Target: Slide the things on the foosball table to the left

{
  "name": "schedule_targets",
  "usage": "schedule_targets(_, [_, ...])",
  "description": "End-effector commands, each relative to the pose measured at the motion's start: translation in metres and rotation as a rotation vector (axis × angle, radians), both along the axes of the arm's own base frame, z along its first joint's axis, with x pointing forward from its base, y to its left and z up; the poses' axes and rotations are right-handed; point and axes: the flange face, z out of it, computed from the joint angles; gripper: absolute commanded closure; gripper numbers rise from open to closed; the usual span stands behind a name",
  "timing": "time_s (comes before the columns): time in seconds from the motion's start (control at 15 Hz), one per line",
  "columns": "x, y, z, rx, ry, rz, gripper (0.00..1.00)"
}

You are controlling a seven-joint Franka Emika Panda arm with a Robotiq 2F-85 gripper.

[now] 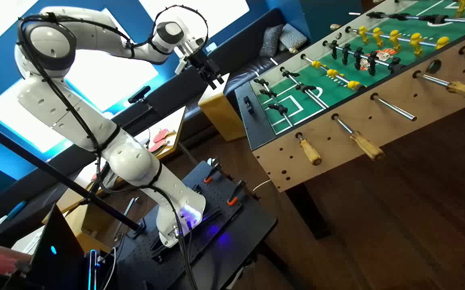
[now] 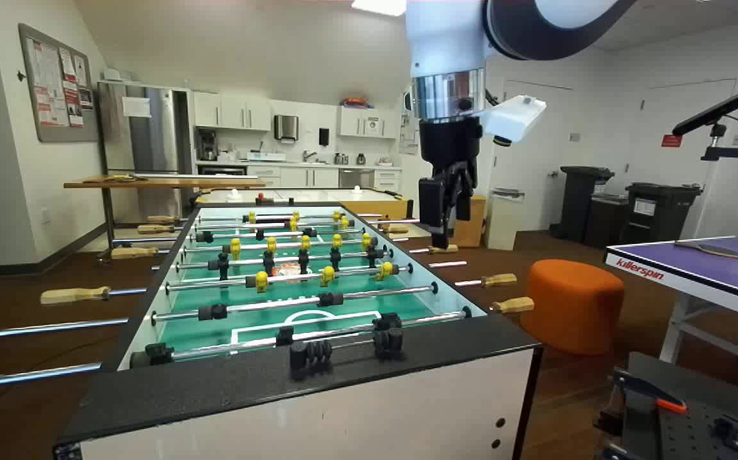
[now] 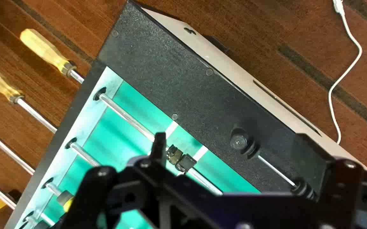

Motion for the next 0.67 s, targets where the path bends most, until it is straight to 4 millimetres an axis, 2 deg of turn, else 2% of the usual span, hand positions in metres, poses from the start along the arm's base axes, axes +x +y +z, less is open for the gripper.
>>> schedule_targets(0.0, [0.0002,0.0003,0.0003,0.000,0.001,0.000,0.00])
schedule_targets(0.4, [0.0024,0.0016,-0.0020,0.026,0.008,0.000,0.00])
schedule_targets(0.6, [0.0089,0.0045,-0.0080,0.041,0.004,-0.081,0.00])
